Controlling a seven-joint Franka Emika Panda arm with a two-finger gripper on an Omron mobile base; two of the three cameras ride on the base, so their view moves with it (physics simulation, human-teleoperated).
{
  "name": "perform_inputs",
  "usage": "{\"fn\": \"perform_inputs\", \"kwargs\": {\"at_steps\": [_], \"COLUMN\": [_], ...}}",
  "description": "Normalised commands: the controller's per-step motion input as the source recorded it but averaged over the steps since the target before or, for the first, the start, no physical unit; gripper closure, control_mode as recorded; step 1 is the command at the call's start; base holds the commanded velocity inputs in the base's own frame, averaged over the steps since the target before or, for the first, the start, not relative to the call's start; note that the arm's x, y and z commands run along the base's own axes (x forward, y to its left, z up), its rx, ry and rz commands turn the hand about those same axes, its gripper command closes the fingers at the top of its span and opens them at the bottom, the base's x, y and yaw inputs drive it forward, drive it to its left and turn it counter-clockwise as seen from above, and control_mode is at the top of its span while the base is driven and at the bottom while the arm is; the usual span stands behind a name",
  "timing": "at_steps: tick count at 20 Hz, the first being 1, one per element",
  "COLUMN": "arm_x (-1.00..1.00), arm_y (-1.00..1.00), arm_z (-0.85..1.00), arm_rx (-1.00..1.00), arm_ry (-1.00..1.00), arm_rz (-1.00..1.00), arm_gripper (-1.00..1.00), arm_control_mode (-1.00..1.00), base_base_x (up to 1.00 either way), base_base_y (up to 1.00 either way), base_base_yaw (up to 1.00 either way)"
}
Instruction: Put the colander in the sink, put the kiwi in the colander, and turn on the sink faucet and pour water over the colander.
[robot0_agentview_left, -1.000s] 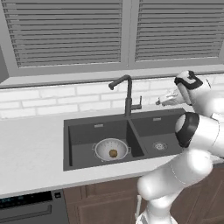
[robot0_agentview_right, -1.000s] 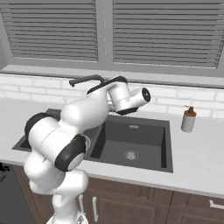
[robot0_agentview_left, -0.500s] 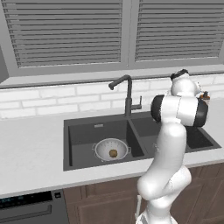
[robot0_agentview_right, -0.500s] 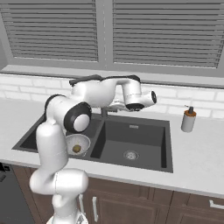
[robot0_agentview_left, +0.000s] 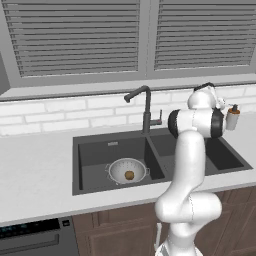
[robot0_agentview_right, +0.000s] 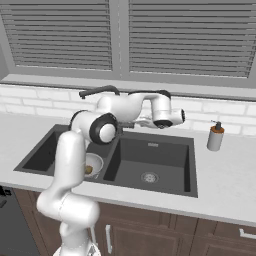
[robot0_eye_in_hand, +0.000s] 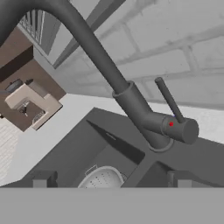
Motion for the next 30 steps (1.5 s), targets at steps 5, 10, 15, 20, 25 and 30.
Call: {"fn": "perform_inputs", "kwargs": {"at_steps": [5, 10, 15, 20, 25, 30], "arm_x": [0.33, 0.26, 0.05, 0.09, 0.09, 0.1], "arm_y": [0.0, 0.02, 0.09, 0.13, 0.2, 0.24], "arm_z": [-0.14, -0.14, -0.08, -0.09, -0.06, -0.05], "arm_rx": [0.01, 0.0, 0.0, 0.0, 0.0, 0.0], "arm_ry": [0.0, 0.0, 0.0, 0.0, 0.0, 0.0], "arm_rz": [-0.01, -0.03, -0.05, -0.09, -0.07, -0.05], "arm_gripper": [-1.0, -1.0, -1.0, -1.0, -1.0, -1.0], "arm_control_mode": [-1.0, -1.0, -1.0, -1.0, -1.0, -1.0], "base_base_x": [0.0, 0.0, 0.0, 0.0, 0.0, 0.0], "base_base_y": [0.0, 0.0, 0.0, 0.0, 0.0, 0.0], "base_base_yaw": [0.0, 0.0, 0.0, 0.0, 0.0, 0.0]}}
